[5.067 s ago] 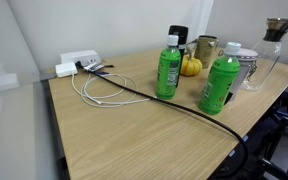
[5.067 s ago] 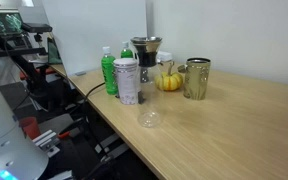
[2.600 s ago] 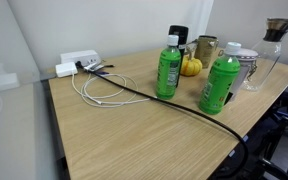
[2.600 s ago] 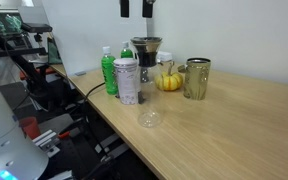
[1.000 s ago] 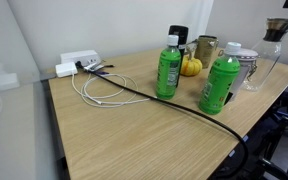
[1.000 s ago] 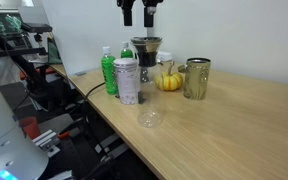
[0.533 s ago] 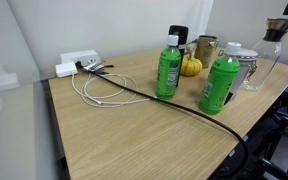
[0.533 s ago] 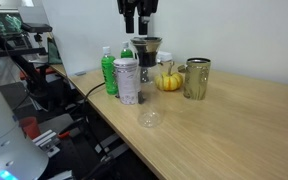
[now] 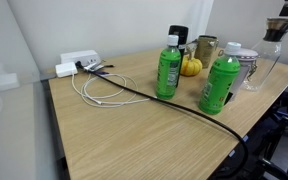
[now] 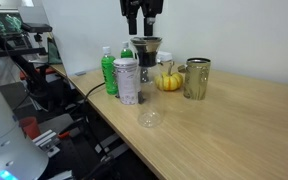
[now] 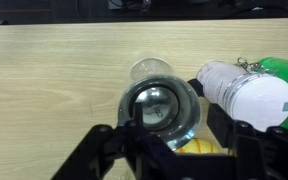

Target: Remove the stopper from the cylinder

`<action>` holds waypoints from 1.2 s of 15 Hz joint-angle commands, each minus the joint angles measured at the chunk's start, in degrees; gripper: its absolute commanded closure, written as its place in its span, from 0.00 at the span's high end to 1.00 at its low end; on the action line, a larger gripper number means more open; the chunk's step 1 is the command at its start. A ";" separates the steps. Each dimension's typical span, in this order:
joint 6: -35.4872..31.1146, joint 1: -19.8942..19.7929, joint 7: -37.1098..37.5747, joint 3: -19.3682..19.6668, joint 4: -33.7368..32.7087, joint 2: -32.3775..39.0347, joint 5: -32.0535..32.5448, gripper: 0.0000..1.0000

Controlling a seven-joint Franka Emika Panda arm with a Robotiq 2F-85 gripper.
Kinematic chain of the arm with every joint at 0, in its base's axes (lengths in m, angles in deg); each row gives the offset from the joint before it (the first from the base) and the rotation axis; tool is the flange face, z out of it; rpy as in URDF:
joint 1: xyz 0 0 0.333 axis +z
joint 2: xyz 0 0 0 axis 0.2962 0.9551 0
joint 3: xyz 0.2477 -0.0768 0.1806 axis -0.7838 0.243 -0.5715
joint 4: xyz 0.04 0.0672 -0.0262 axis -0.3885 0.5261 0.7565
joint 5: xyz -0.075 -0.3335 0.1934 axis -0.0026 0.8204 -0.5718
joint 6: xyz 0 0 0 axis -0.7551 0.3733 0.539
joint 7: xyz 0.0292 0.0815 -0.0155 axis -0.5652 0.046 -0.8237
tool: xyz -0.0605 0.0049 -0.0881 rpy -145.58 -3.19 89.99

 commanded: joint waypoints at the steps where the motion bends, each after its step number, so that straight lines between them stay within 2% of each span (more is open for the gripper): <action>1: -1.82 -0.34 0.08 -0.30 0.23 1.29 1.10 0.56; 3: -2.15 -0.42 0.24 -0.32 0.13 1.81 1.19 0.52; 4: -2.38 -0.44 0.34 -0.29 -0.03 1.90 1.08 0.42; 6: -2.69 -0.47 0.44 -0.31 -0.11 1.85 1.05 0.35; 7: -2.86 -0.50 0.51 -0.29 -0.15 1.85 1.01 0.28; 9: -2.91 -0.49 0.53 -0.28 -0.23 1.83 0.94 0.26; 11: -2.86 -0.40 0.47 -0.28 -0.27 1.86 0.82 0.34; 12: -2.86 -0.38 0.47 -0.32 -0.28 1.82 0.83 0.34; 13: -2.89 -0.36 0.47 -0.34 -0.30 1.78 0.82 0.38; 18: -3.39 -0.38 0.65 -0.44 -0.42 1.40 0.80 0.33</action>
